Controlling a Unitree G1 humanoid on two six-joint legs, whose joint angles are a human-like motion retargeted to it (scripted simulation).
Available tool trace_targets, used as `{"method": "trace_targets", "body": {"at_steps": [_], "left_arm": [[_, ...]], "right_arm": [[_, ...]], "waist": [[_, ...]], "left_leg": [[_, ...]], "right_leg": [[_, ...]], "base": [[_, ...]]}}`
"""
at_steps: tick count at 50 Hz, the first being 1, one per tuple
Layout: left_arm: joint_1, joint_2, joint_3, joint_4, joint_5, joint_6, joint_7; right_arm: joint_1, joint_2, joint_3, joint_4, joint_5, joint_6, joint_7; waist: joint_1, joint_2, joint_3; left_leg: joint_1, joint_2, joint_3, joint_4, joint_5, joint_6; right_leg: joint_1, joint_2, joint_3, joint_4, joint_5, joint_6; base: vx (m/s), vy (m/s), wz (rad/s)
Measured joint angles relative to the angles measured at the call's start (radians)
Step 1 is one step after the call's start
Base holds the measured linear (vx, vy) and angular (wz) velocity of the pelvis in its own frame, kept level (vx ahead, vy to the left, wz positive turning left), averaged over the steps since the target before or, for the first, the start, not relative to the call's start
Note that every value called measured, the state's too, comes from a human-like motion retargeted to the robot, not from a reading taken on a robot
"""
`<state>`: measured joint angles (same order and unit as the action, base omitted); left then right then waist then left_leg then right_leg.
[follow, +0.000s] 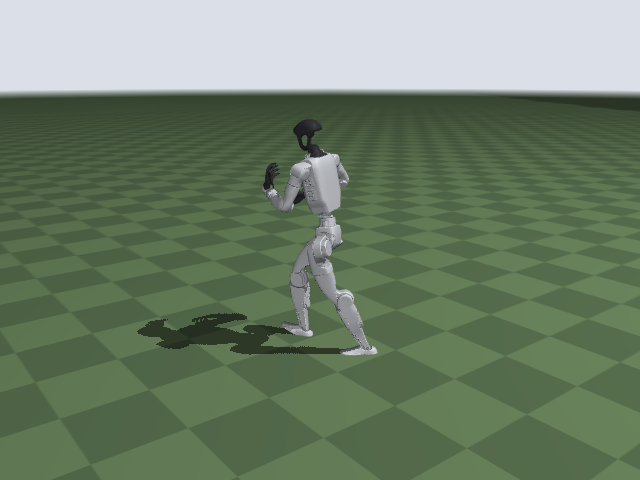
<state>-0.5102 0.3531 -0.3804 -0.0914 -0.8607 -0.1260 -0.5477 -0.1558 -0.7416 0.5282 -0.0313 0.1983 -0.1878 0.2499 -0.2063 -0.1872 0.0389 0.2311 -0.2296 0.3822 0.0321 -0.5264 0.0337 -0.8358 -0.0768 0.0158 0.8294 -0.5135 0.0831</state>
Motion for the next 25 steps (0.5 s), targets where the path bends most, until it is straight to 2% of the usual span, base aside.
{"method": "trace_targets", "body": {"at_steps": [2,5,7,9,11,13,15,18,21,25], "left_arm": [[-0.043,-0.013,-0.012,-0.040,-0.081,0.013,-0.050],[0.008,-0.025,-0.032,-0.081,-0.137,0.049,-0.123],[0.084,-0.022,-0.043,-0.090,-0.160,0.101,-0.182],[0.169,-0.021,-0.049,-0.068,-0.146,0.159,-0.230],[0.246,-0.026,-0.056,-0.013,-0.101,0.212,-0.269],[0.311,-0.030,-0.057,0.061,-0.034,0.255,-0.301],[0.370,-0.035,-0.045,0.136,0.041,0.283,-0.332],[0.456,-0.032,0.000,0.227,0.128,0.292,-0.353],[0.533,-0.019,0.063,0.291,0.179,0.279,-0.335],[0.609,0.001,0.146,0.372,0.225,0.244,-0.260]], "right_arm": [[0.041,-0.048,-0.080,-0.088,0.030,0.013,0.005],[0.059,-0.043,-0.106,-0.129,0.033,0.007,0.004],[0.072,-0.028,-0.126,-0.152,0.026,0.015,0.007],[0.064,-0.005,-0.135,-0.157,0.004,0.025,-0.005],[0.037,0.026,-0.140,-0.136,-0.034,0.032,-0.025],[-0.005,0.069,-0.145,-0.099,-0.075,0.037,-0.047],[-0.048,0.117,-0.158,-0.060,-0.107,0.039,-0.067],[-0.106,0.183,-0.192,-0.019,-0.138,0.037,-0.112],[-0.154,0.221,-0.234,0.002,-0.159,0.032,-0.160],[-0.212,0.233,-0.277,0.027,-0.210,0.038,-0.217]], "waist": [[0.024,0.056,0.044],[0.049,0.077,0.051],[0.074,0.158,0.080],[0.111,0.281,0.090],[0.149,0.344,0.097],[0.185,0.378,0.105],[0.221,0.397,0.114],[0.275,0.405,0.125],[0.315,0.391,0.129],[0.345,0.342,0.108]], "left_leg": [[-0.018,0.083,-0.077,0.224,-0.092,-0.010],[-0.066,0.134,-0.138,0.507,-0.093,-0.046],[-0.179,0.255,-0.194,0.870,-0.075,-0.095],[-0.308,0.412,-0.247,1.184,-0.010,-0.134],[-0.405,0.484,-0.285,1.368,0.042,-0.129],[-0.499,0.524,-0.308,1.480,0.028,-0.091],[-0.593,0.543,-0.319,1.519,-0.025,-0.045],[-0.714,0.519,-0.319,1.423,-0.099,-0.006],[-0.799,0.461,-0.297,1.210,-0.114,-0.006],[-0.846,0.346,-0.257,0.838,-0.041,-0.040]], "right_leg": [[0.109,0.032,-0.044,-0.040,0.012,-0.015],[0.167,0.061,-0.040,0.045,0.000,-0.050],[0.235,0.139,-0.100,0.047,-0.008,-0.096],[0.287,0.261,-0.163,-0.006,0.004,-0.144],[0.330,0.326,-0.173,-0.031,-0.009,-0.168],[0.384,0.357,-0.164,-0.057,-0.031,-0.176],[0.444,0.369,-0.145,-0.089,-0.053,-0.179],[0.549,0.357,-0.105,-0.142,-0.084,-0.183],[0.644,0.323,-0.066,-0.190,-0.114,-0.185],[0.733,0.268,-0.032,-0.251,-0.152,-0.171]], "base": [[0.54,-0.08,-0.09],[0.52,-0.10,-0.30],[0.48,-0.06,-0.17],[0.48,-0.04,-0.33],[0.54,-0.01,-0.34],[0.56,-0.01,-0.18],[0.58,-0.02,-0.12],[0.59,-0.01,-0.07],[0.60,0.00,0.04],[0.59,0.03,0.08]]}}
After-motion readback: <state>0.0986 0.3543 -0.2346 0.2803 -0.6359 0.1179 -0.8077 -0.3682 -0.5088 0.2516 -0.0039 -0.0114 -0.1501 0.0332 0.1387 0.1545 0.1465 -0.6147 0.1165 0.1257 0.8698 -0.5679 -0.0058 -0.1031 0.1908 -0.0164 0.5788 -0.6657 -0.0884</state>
